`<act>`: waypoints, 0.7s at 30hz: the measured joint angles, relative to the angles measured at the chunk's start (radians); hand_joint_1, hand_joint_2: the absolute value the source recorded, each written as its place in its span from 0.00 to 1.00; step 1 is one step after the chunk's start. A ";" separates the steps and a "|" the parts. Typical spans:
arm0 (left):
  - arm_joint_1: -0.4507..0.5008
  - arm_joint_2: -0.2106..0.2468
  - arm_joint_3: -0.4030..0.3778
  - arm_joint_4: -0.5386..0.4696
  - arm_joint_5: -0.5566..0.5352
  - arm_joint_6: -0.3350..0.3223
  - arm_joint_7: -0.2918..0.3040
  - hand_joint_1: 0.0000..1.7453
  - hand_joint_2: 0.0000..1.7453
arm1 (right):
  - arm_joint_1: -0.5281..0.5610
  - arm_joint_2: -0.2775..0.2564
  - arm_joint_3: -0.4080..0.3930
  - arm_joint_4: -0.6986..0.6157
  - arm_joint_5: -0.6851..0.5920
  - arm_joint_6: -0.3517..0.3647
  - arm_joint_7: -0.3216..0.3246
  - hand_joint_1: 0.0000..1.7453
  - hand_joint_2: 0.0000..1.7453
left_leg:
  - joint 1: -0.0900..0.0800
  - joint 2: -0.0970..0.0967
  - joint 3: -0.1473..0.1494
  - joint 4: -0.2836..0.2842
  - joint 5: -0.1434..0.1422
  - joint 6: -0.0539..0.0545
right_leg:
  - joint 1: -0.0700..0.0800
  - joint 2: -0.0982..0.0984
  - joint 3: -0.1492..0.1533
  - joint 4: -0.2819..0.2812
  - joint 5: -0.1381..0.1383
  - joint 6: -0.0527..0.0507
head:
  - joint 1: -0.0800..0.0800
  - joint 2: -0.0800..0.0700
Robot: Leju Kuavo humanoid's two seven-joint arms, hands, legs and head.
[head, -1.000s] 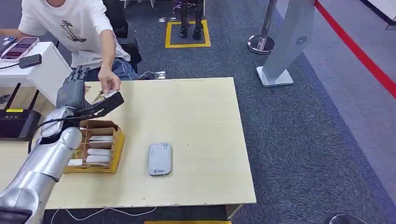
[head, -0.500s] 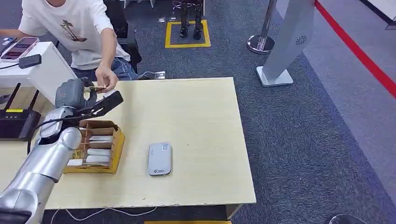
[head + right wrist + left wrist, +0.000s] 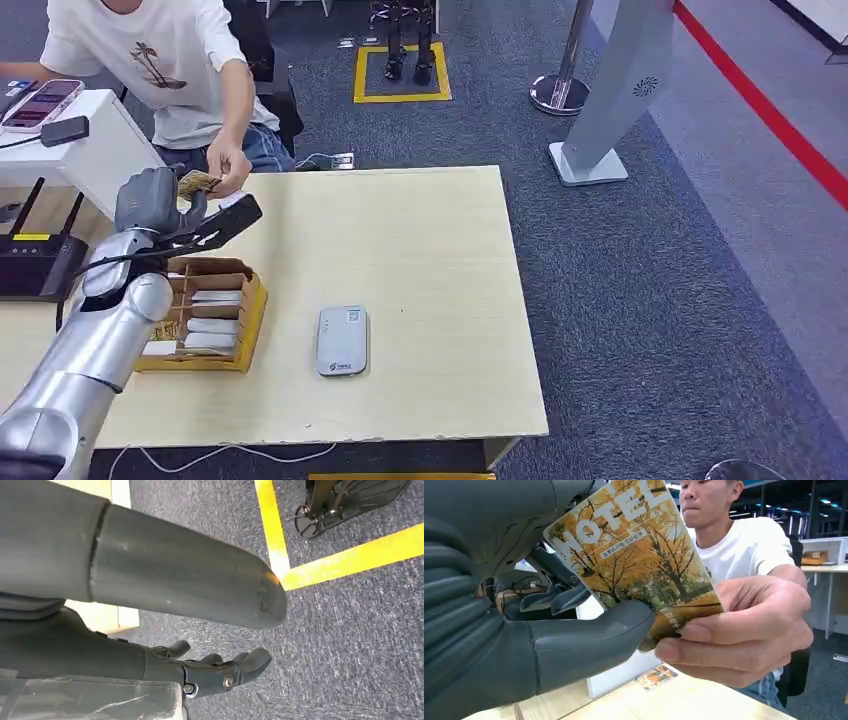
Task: Pass the card to the sensor for recognition and then transmit it.
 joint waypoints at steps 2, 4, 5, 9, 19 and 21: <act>0.003 0.000 0.000 -0.002 -0.002 0.000 -0.003 1.00 1.00 | 0.000 0.000 0.000 0.000 0.001 0.000 0.000 0.00 0.00 | 0.000 0.000 0.000 0.000 0.000 0.000 | 0.000 0.000 0.000 0.000 0.000 0.000 | 0.000 0.000; 0.009 0.000 0.000 -0.008 -0.003 -0.001 -0.006 1.00 1.00 | 0.000 0.001 -0.001 0.000 0.003 0.000 0.000 0.00 0.00 | 0.000 0.000 0.000 0.000 0.000 0.000 | 0.000 0.000 0.000 0.000 0.000 0.000 | 0.000 0.000; 0.012 -0.001 0.000 -0.012 -0.006 -0.002 -0.010 1.00 1.00 | 0.000 0.001 -0.003 0.000 0.004 0.000 0.000 0.00 0.00 | 0.000 0.000 0.000 0.000 0.000 0.000 | 0.000 0.000 0.000 0.000 0.000 0.000 | 0.000 0.000; 0.031 -0.006 -0.001 -0.035 -0.011 -0.008 -0.014 1.00 1.00 | -0.001 0.003 -0.014 0.000 0.005 0.002 -0.002 0.00 0.00 | 0.000 0.000 0.000 0.000 0.000 0.000 | 0.000 0.000 0.000 0.000 0.000 0.000 | 0.000 0.000; 0.110 -0.036 -0.052 -0.115 -0.030 -0.019 -0.037 1.00 1.00 | 0.000 0.008 -0.039 0.000 0.019 0.002 -0.003 0.00 0.00 | 0.000 0.000 0.000 0.000 0.000 0.000 | 0.000 0.000 0.000 0.000 0.000 0.000 | 0.000 0.000; 0.137 -0.047 -0.072 -0.138 -0.032 -0.018 -0.046 1.00 1.00 | -0.001 0.009 -0.042 0.000 0.021 0.002 -0.003 0.00 0.00 | 0.000 0.000 0.000 0.000 0.000 0.000 | 0.000 0.000 0.000 0.000 0.000 0.000 | 0.000 0.000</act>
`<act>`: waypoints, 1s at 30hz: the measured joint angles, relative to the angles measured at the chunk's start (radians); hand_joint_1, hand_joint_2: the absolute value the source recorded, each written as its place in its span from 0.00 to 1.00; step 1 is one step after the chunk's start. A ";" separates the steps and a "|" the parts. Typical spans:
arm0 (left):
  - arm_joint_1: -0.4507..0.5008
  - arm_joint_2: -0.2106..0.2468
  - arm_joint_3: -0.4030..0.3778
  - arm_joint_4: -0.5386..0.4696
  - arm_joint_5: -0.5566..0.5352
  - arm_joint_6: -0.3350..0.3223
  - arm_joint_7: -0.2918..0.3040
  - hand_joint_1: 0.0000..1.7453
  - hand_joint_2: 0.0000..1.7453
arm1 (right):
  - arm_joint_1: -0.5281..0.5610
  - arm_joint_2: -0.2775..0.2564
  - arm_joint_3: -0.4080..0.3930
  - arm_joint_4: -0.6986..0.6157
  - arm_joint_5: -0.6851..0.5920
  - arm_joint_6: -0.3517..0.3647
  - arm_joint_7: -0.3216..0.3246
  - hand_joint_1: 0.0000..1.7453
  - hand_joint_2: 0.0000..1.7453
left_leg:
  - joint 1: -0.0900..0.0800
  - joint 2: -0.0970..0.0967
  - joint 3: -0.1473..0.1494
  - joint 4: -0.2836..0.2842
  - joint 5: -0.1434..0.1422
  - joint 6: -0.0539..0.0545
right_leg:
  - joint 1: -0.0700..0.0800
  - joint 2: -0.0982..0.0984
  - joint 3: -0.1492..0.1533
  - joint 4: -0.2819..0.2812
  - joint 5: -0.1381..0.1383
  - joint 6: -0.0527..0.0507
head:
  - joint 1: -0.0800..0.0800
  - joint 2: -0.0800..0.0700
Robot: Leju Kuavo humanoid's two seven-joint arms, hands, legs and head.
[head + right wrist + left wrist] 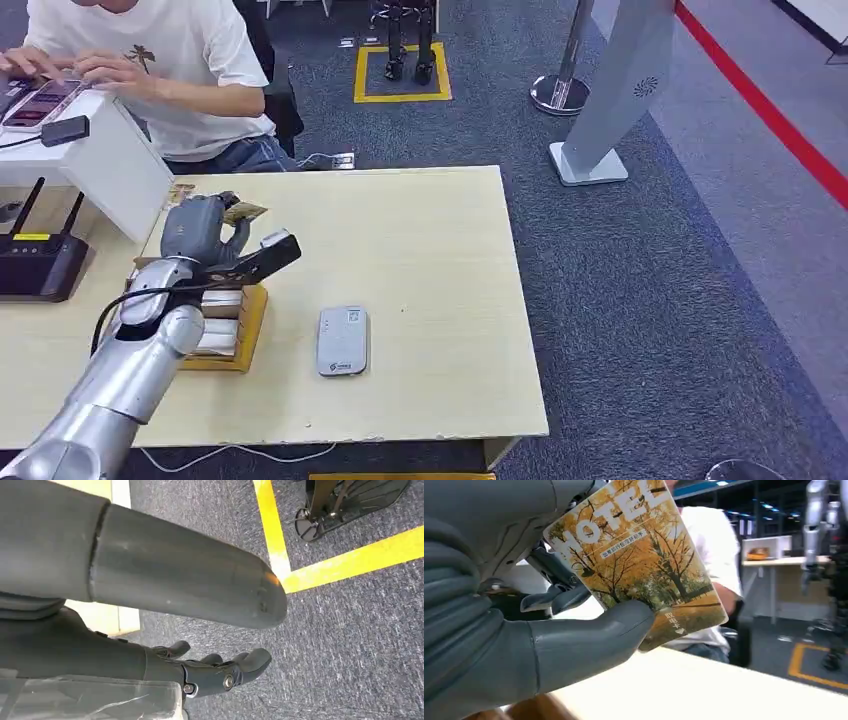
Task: Pass the card to the sensor for recognition and then transmit it.
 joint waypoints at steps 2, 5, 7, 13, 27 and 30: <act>0.028 -0.012 -0.017 -0.025 0.000 0.000 -0.007 1.00 1.00 | 0.000 0.001 -0.004 0.000 0.001 0.000 -0.001 0.00 0.00 | 0.000 0.000 0.000 0.000 0.000 0.000 | 0.000 0.000 0.000 0.000 0.000 0.000 | 0.000 0.000; 0.076 -0.032 -0.048 -0.068 0.006 0.000 -0.018 1.00 1.00 | 0.000 0.002 -0.008 0.000 0.004 0.000 -0.005 0.00 0.00 | 0.000 0.000 0.000 0.000 0.000 0.000 | 0.000 0.000 0.000 0.000 0.000 0.000 | 0.000 0.000; 0.101 -0.044 -0.067 -0.086 0.011 0.000 -0.026 1.00 1.00 | 0.000 0.003 -0.012 0.000 0.009 0.000 -0.009 0.00 0.00 | 0.000 0.000 0.000 0.000 0.000 0.000 | 0.000 0.000 0.000 0.000 0.000 0.000 | 0.000 0.000; 0.180 -0.080 -0.129 -0.130 0.022 0.008 -0.038 1.00 1.00 | 0.000 0.004 -0.020 0.000 0.022 0.000 -0.010 0.00 0.00 | 0.000 0.000 0.000 0.000 0.000 0.000 | 0.000 0.000 0.000 0.000 0.000 0.000 | 0.000 0.000; 0.303 -0.098 -0.181 -0.144 0.006 0.017 -0.014 1.00 1.00 | 0.002 0.004 -0.037 0.000 0.037 -0.002 -0.004 0.00 0.00 | 0.000 0.000 0.000 0.000 0.000 0.000 | 0.000 0.000 0.000 0.000 0.000 0.000 | 0.000 0.000; 0.314 -0.098 -0.184 -0.144 0.003 0.012 -0.003 1.00 1.00 | 0.003 0.004 -0.043 0.000 0.038 -0.003 0.000 0.00 0.00 | 0.000 0.000 0.000 0.000 0.000 0.000 | 0.000 0.000 0.000 0.000 0.000 0.000 | 0.000 0.000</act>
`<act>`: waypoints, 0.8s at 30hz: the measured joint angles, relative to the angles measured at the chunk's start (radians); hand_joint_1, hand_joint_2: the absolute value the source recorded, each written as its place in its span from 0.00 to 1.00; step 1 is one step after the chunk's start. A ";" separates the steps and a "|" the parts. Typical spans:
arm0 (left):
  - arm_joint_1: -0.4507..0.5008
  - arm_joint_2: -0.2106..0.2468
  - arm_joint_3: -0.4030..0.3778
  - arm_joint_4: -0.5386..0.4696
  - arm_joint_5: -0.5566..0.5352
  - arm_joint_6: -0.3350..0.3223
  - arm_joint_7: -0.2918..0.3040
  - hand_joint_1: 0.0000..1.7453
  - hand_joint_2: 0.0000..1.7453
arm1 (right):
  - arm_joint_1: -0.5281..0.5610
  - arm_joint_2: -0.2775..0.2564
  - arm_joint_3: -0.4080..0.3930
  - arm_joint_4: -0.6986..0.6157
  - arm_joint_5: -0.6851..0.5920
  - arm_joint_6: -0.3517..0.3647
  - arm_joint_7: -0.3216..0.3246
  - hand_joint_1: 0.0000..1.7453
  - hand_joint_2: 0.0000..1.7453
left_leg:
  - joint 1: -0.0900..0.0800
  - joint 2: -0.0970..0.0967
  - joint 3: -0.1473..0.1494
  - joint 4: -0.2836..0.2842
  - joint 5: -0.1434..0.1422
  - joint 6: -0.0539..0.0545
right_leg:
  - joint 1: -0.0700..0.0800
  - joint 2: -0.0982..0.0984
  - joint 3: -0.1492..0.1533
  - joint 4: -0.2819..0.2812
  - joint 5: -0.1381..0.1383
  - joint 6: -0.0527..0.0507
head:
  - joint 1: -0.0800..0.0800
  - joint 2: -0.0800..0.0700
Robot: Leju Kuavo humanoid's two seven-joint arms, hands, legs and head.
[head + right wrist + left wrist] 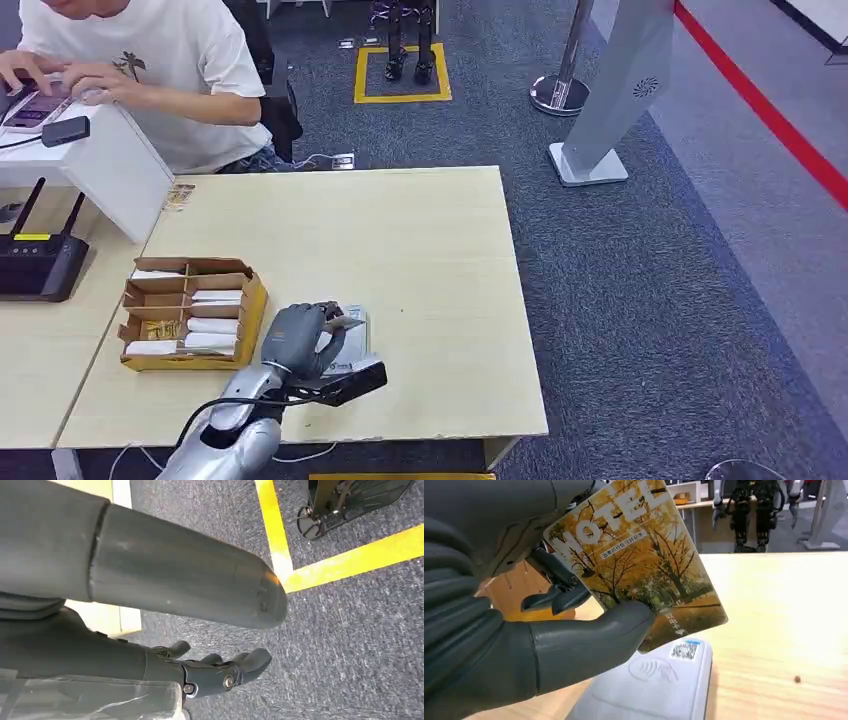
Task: Pass the card to the sensor for recognition and then transmit it.
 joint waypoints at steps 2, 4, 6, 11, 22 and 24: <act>0.006 0.000 0.000 0.000 0.000 -0.007 0.009 1.00 1.00 | 0.000 0.000 -0.005 0.000 0.005 -0.002 0.001 0.00 0.00 | 0.000 0.000 0.000 0.000 0.000 0.000 | 0.000 0.000 0.000 0.000 0.000 0.000 | 0.000 0.000; 0.013 0.001 -0.001 -0.002 0.000 -0.019 0.019 1.00 1.00 | 0.000 0.000 -0.009 0.000 0.013 -0.003 0.002 0.00 0.00 | 0.000 0.000 0.000 0.000 0.000 0.000 | 0.000 0.000 0.000 0.000 0.000 0.000 | 0.000 0.000; 0.020 0.002 -0.001 -0.006 0.001 -0.026 0.029 1.00 1.00 | 0.000 0.000 -0.015 0.000 0.015 -0.003 0.002 0.00 0.00 | 0.000 0.000 0.000 0.000 0.000 0.000 | 0.000 0.000 0.000 0.000 0.000 0.000 | 0.000 0.000; 0.036 0.006 -0.001 -0.009 -0.017 -0.017 0.070 1.00 1.00 | 0.000 0.000 -0.030 0.000 0.018 -0.006 0.003 0.00 0.00 | 0.000 0.000 0.000 0.000 0.000 0.000 | 0.000 0.000 0.000 0.000 0.000 0.000 | 0.000 0.000; 0.043 0.030 0.000 -0.014 -0.053 -0.020 0.099 1.00 1.00 | 0.000 0.001 -0.055 -0.001 0.035 -0.008 0.003 0.00 0.00 | 0.000 0.000 0.000 0.000 0.000 0.000 | 0.000 0.000 0.000 0.000 0.000 0.000 | 0.000 0.000; 0.043 0.032 0.000 -0.014 -0.055 -0.026 0.099 1.00 1.00 | 0.000 0.001 -0.057 -0.002 0.035 -0.008 0.003 0.00 0.00 | 0.000 0.000 0.000 0.000 0.000 0.000 | 0.000 0.000 0.000 0.000 0.000 0.000 | 0.000 0.000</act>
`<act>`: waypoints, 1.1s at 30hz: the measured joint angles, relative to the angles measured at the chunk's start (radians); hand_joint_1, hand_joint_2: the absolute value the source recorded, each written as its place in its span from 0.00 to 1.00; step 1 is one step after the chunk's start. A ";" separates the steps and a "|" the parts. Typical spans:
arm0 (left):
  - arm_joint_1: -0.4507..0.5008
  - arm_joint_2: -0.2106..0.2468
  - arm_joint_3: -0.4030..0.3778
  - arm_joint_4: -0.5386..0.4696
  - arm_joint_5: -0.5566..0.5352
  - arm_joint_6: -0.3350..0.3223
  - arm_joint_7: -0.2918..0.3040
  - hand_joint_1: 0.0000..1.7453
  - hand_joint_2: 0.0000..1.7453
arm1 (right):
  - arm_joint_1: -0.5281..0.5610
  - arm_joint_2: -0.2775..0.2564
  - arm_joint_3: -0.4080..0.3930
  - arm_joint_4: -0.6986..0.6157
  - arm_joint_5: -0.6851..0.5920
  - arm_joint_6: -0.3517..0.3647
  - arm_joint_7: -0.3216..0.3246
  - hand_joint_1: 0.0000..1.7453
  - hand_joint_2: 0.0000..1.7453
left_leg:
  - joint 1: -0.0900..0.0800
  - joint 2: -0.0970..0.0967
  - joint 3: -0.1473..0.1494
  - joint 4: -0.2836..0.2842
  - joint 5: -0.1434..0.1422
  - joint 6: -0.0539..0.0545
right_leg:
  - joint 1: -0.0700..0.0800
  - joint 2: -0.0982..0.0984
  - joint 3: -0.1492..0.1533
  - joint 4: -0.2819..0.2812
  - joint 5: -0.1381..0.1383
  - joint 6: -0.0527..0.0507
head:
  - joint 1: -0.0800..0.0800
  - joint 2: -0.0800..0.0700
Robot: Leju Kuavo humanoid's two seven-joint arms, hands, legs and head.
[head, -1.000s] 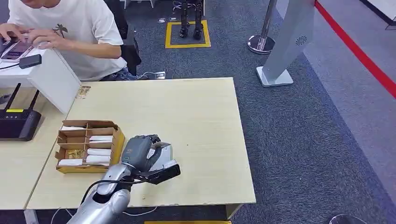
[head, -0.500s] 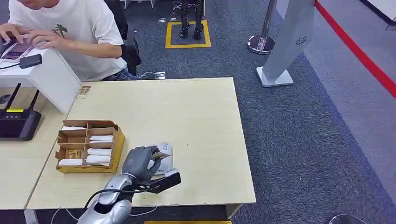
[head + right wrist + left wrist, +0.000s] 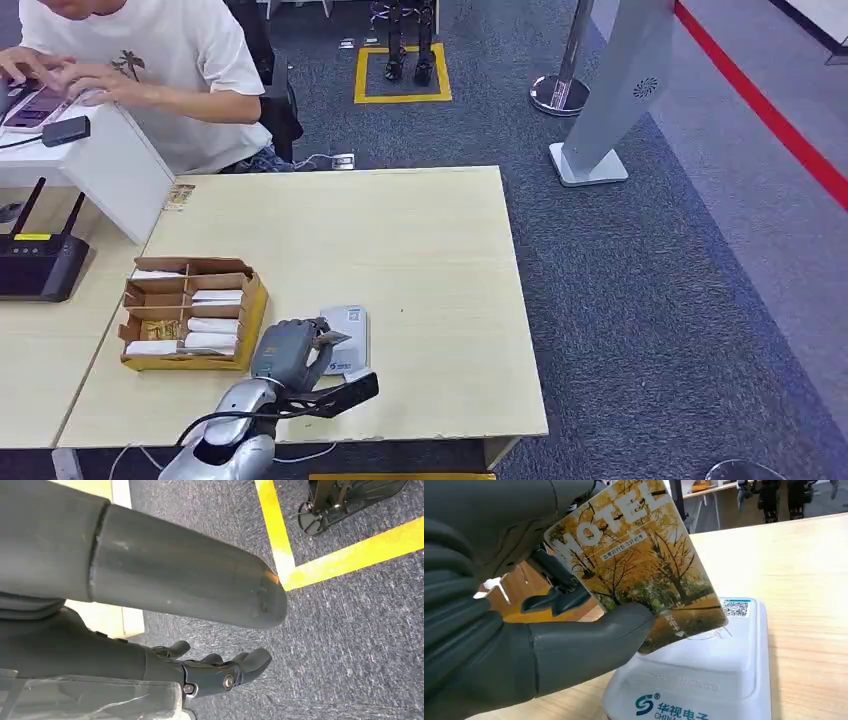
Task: Pass the card to the sensor for recognition and then transmit it.
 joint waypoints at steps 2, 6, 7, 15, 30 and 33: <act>0.000 0.002 0.000 0.000 -0.003 -0.003 0.000 1.00 1.00 | 0.000 0.000 -0.004 0.000 0.002 0.000 0.000 0.00 0.00 | 0.000 0.000 0.000 0.000 0.000 0.000 | 0.000 0.000 0.000 0.000 0.000 0.000 | 0.000 0.000; -0.001 0.004 0.000 0.000 -0.005 -0.008 0.001 1.00 1.00 | 0.000 0.000 -0.007 0.000 0.009 0.000 0.000 0.00 0.00 | 0.000 0.000 0.000 0.000 0.000 0.000 | 0.000 0.000 0.000 0.000 0.000 0.000 | 0.000 0.000; -0.001 0.004 0.000 0.000 -0.005 -0.008 0.001 1.00 1.00 | 0.000 0.000 -0.008 0.000 0.011 0.000 0.000 0.00 0.00 | 0.000 0.000 0.000 0.000 0.000 0.000 | 0.000 0.000 0.000 0.000 0.000 0.000 | 0.000 0.000; -0.002 0.009 0.000 0.000 -0.003 -0.012 0.002 1.00 1.00 | -0.001 0.000 -0.015 -0.002 0.014 0.000 0.000 0.00 0.00 | 0.000 0.000 0.000 0.000 0.000 0.000 | 0.000 0.000 0.000 0.000 0.000 0.000 | 0.000 0.000; 0.005 0.037 0.002 0.000 0.016 -0.032 -0.042 1.00 1.00 | -0.002 0.000 -0.029 -0.004 0.018 0.000 0.000 0.00 0.00 | 0.000 0.000 0.000 0.000 0.000 0.000 | 0.000 -0.001 0.001 0.000 0.000 0.000 | 0.000 0.000; 0.005 0.036 0.002 0.001 0.032 -0.032 -0.057 1.00 1.00 | -0.003 0.000 -0.031 -0.004 0.030 0.000 0.000 0.00 0.00 | 0.000 0.000 0.000 0.000 0.000 0.000 | 0.000 -0.001 0.001 0.000 0.000 0.000 | 0.000 0.000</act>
